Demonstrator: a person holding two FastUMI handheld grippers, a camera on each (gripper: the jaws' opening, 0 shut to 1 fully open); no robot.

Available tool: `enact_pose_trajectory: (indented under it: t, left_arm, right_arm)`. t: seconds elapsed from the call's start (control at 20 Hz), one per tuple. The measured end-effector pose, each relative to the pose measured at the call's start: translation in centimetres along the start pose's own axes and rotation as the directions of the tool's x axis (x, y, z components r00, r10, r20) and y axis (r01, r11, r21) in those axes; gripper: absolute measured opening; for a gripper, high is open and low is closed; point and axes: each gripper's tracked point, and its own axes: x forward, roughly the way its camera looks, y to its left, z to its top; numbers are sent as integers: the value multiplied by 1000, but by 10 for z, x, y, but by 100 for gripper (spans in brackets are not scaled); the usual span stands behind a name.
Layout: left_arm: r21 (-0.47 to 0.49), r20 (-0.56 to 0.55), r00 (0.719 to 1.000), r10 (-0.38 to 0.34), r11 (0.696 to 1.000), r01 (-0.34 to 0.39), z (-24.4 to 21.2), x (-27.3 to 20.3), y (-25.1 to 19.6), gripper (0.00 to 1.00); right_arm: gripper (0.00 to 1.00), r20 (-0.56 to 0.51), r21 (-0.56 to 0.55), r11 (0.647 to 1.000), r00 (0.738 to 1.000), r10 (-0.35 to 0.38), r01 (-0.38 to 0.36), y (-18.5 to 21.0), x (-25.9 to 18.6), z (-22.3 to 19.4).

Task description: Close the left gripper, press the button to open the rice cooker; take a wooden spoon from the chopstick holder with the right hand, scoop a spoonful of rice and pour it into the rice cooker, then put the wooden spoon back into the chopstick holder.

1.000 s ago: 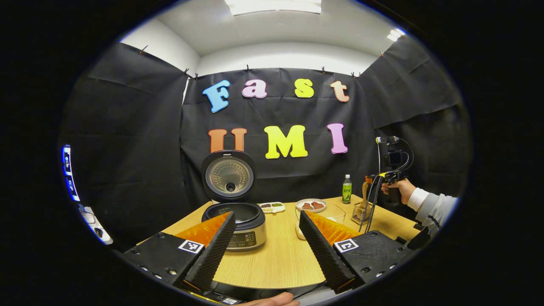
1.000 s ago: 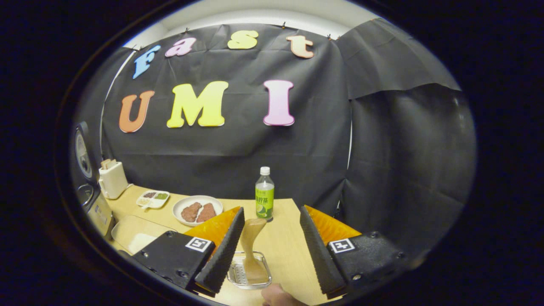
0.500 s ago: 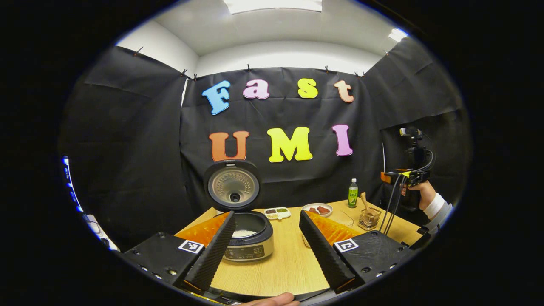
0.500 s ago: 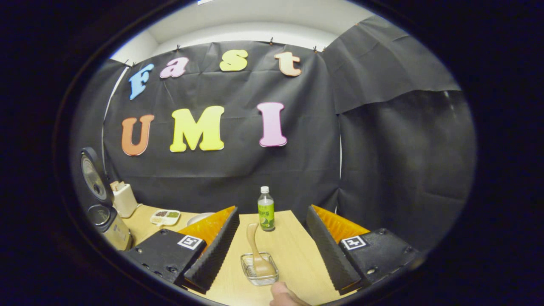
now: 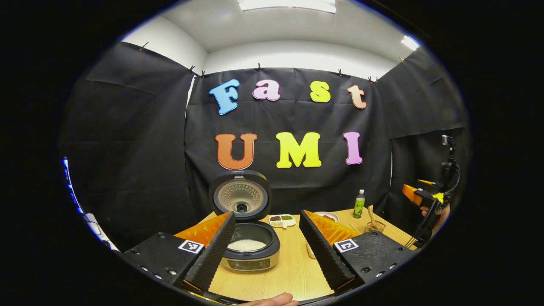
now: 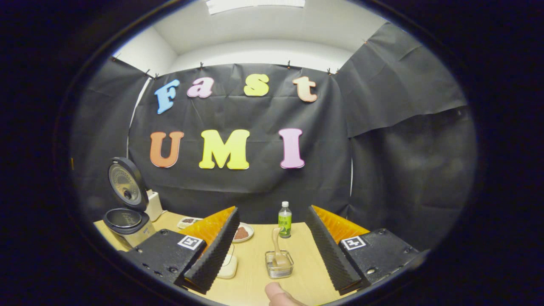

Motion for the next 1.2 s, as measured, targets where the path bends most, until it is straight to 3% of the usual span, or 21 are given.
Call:
enact_pose_trajectory:
  t: [0.25,0.45,0.7,0.85,1.2]
  left_arm:
    - [16,-6,1000,14,1000,-14,24,42,14,96]
    - [-44,-34,999,5,999,-7,34,84,25,96]
    - [-144,-35,999,1,990,-6,36,149,48,95]
    - [-202,-22,999,-40,979,35,45,182,53,94]
    - [-124,-21,998,63,990,-66,49,250,90,94]
  right_arm:
    - [100,37,6,1000,999,22,-22,14,-36,7]
    - [100,-34,13,999,998,49,-49,22,-50,-3]
    - [100,-20,18,997,997,75,-75,32,-51,-10]
    - [100,-31,12,996,996,88,-87,36,-49,-20]
    - [100,-45,85,990,992,118,-114,35,-41,-41]
